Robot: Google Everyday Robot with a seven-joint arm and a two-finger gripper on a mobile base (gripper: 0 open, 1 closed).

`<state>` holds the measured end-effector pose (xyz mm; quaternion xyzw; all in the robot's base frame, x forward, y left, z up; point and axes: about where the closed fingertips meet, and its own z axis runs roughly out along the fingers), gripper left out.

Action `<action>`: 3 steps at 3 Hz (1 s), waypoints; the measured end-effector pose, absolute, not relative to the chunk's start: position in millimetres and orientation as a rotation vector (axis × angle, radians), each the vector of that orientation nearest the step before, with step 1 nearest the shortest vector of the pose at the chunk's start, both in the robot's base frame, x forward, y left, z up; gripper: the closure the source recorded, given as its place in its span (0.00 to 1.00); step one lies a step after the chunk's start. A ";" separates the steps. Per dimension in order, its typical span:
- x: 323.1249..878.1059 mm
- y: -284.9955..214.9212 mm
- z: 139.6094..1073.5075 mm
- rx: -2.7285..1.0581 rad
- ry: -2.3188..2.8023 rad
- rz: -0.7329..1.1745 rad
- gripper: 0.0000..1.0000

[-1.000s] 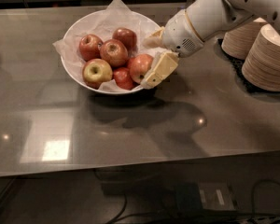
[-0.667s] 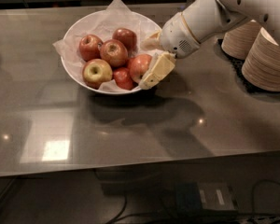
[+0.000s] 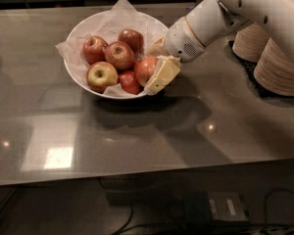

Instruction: Pick apple from white bowl

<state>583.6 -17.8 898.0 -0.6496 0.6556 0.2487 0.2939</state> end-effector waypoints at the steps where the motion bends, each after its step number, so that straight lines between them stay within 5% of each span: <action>1: 584.3 -17.7 896.6 -1.731 1.749 0.669 0.42; 3: 583.9 -17.4 896.7 -1.730 1.748 0.669 0.89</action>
Offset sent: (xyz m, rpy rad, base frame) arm 0.0006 0.0001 -0.0014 -0.0005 0.0064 0.0017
